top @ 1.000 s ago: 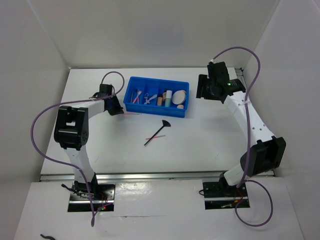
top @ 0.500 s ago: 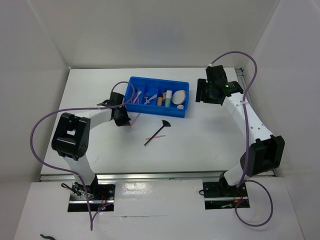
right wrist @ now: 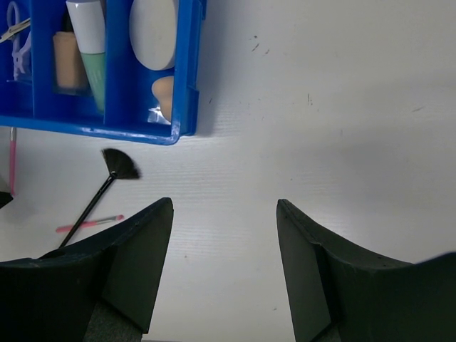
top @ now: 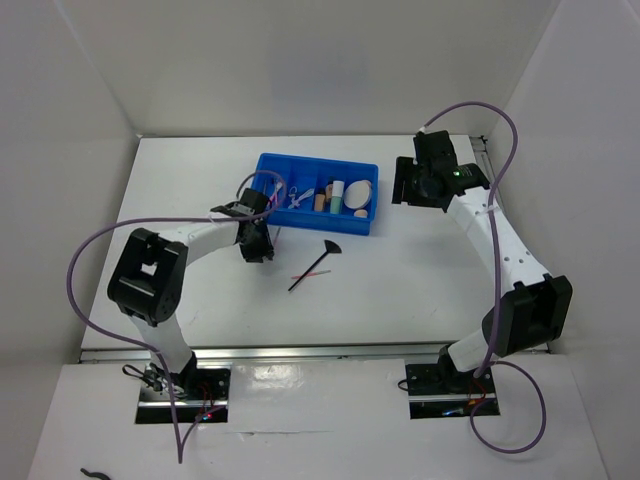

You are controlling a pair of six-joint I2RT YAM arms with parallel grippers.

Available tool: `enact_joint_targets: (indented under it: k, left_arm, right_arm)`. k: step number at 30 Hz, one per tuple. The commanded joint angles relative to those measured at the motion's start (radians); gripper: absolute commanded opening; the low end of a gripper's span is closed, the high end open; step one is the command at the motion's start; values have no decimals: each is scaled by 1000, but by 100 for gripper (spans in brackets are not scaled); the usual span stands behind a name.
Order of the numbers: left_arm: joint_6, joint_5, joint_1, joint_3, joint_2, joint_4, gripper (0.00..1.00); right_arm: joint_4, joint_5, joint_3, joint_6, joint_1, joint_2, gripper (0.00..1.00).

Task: Organize the makeup

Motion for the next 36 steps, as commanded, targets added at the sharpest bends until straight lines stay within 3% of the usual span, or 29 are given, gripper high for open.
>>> enact_joint_targets:
  k: [1,4,10,15,22,25,28,33,36]
  left_arm:
    - [-27,-92,-46,75,-40,-70,44]
    - [3,-149,-75,156,15,-125,55]
    - [65,-229,-85,340,151,-226,61]
    - [123,-254,-85,379,256,-237,60]
    - [123,-205,-85,315,233,-203,46]
    - [123,-196,-95,290,213,-194,19]
    - [123,-205,-109,269,190,-203,0]
    - [149,-216,-164,197,58,-212,0]
    - [192,-206,-164,247,-38,-240,0]
  right_arm:
    - [23,-6,4,10,7,-48,68]
    - [14,3,4,10,7,-57,68]
    - [17,3,13,10,7,-57,68]
    - [26,3,13,1,7,-48,68]
    - [26,12,22,1,7,-38,69]
    - [26,12,22,1,7,-29,69]
    - [35,12,13,1,7,-29,69]
    - [35,12,13,1,7,-29,69]
    - [45,3,13,1,7,-29,70]
